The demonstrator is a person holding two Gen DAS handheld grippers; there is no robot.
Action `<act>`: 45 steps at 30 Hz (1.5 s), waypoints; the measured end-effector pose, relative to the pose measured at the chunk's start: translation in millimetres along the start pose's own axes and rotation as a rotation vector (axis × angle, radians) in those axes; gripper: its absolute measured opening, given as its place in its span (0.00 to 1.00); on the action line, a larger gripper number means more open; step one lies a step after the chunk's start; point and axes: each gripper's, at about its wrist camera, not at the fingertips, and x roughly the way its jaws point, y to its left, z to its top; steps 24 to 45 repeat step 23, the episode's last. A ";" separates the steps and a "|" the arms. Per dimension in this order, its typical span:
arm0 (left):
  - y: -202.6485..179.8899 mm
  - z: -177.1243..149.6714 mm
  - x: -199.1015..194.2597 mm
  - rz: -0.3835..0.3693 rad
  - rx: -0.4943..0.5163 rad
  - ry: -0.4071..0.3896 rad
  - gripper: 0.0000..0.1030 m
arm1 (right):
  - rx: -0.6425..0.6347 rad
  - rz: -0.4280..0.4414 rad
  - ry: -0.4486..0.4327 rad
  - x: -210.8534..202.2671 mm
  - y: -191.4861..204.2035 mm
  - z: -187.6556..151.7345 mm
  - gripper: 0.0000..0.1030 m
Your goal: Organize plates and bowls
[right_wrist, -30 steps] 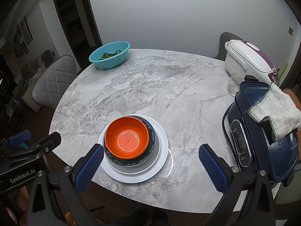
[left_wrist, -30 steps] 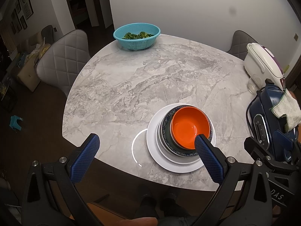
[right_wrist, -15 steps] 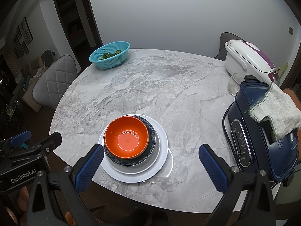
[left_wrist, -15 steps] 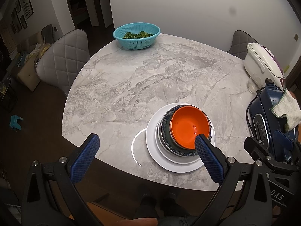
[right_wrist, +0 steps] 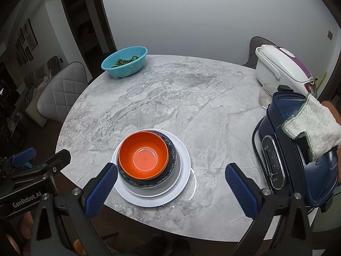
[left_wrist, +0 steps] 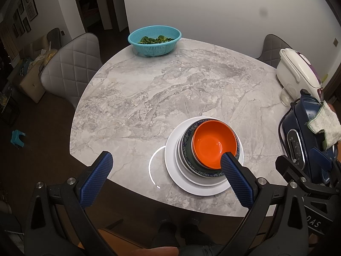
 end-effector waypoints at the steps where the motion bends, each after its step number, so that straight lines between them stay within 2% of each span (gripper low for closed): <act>1: 0.1 0.3 0.0 -0.001 0.000 0.000 0.99 | 0.000 0.000 -0.002 -0.9 0.7 0.3 1.00; 45: 1.1 -0.4 -3.4 0.002 -0.006 -0.027 1.00 | -0.003 0.003 0.001 0.8 1.8 -1.2 1.00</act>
